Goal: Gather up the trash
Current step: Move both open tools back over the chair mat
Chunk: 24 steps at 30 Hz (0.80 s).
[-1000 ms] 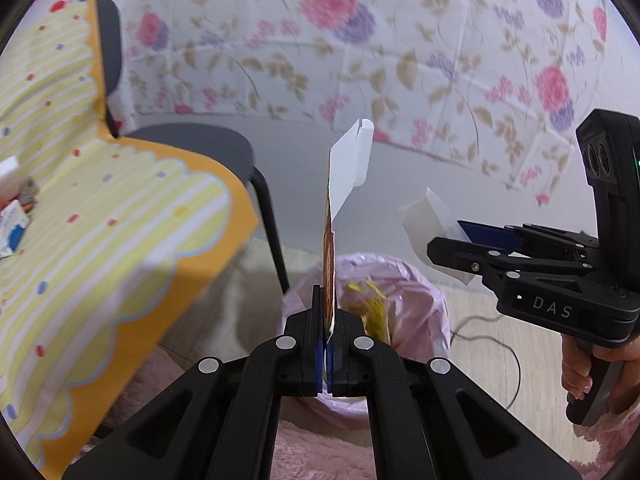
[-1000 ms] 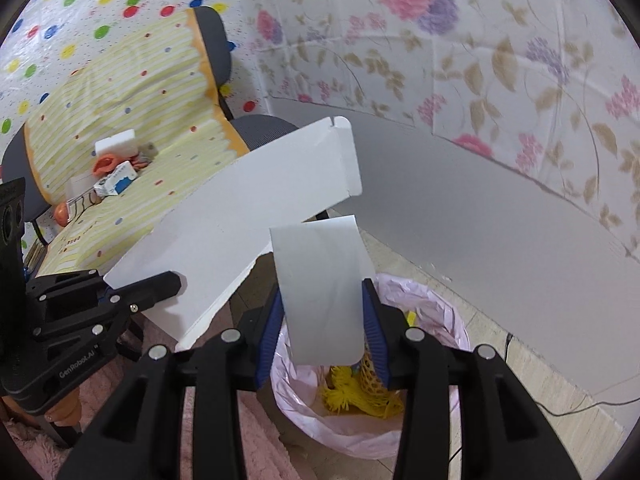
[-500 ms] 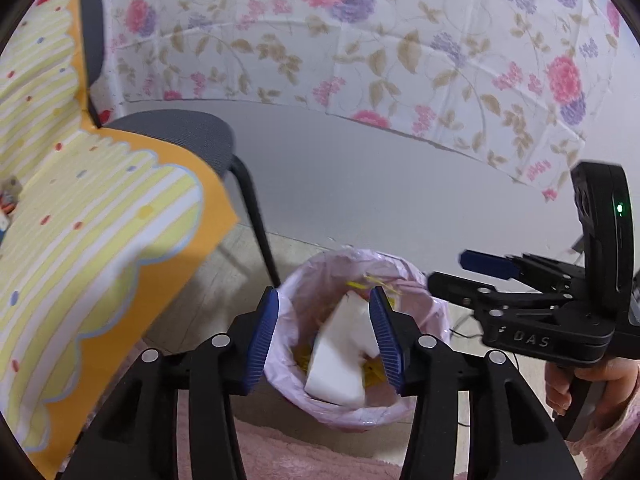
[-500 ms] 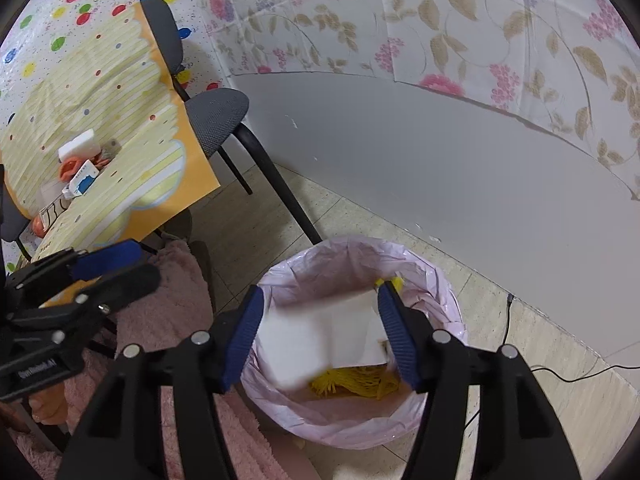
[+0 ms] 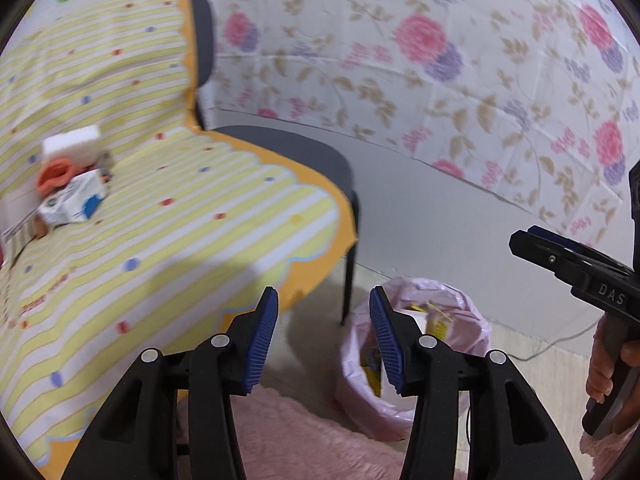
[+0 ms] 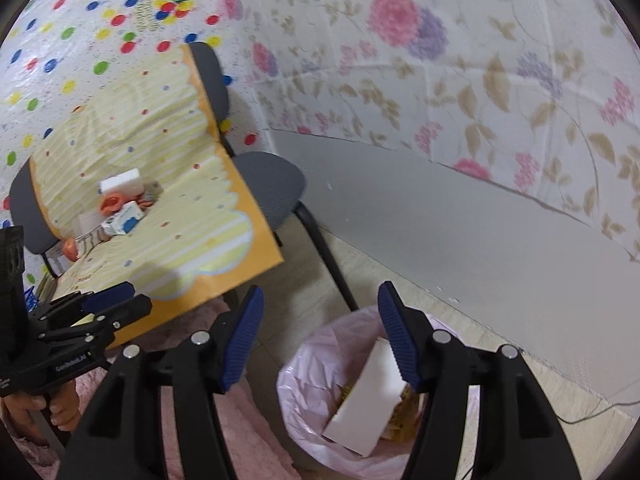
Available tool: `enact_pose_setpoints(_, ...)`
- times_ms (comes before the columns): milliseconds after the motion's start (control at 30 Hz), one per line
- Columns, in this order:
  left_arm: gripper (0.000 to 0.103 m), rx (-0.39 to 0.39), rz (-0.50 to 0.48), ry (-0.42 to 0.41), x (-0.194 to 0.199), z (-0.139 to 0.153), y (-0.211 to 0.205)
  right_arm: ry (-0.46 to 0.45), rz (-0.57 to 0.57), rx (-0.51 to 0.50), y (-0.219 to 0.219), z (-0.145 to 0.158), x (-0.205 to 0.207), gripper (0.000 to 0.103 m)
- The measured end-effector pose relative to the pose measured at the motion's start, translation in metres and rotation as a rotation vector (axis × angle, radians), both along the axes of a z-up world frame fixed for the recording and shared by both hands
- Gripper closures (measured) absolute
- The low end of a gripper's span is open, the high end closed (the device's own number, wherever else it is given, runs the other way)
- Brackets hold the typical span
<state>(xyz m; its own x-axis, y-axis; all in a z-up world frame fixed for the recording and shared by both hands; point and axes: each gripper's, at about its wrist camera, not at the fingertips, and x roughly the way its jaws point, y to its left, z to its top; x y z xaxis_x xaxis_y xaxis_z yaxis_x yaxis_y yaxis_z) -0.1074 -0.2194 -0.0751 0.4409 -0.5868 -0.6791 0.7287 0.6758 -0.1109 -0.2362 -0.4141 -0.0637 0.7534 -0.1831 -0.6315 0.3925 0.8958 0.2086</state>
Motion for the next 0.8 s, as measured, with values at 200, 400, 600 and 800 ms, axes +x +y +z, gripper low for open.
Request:
enact_pose_setpoints(200, 0.054, -0.021, 0.1, -0.011, 0.014, 0.01, 0.04, -0.017, 0.124, -0.023, 0.037, 0.012, 0.034, 0.044)
enact_pose_setpoints(400, 0.051, -0.03, 0.233, -0.051, 0.028, 0.024, 0.085, -0.004, 0.24, -0.044, 0.069, 0.016, 0.069, 0.044)
enact_pose_setpoints(600, 0.05, -0.014, 0.357, -0.061, 0.049, 0.024, 0.124, 0.023, 0.366, -0.07, 0.107, 0.015, 0.108, 0.044)
enact_pose_setpoints(800, 0.049, -0.004, 0.494, -0.077, 0.076, 0.026, 0.168, 0.017, 0.463, -0.094, 0.138, 0.02, 0.153, 0.044)
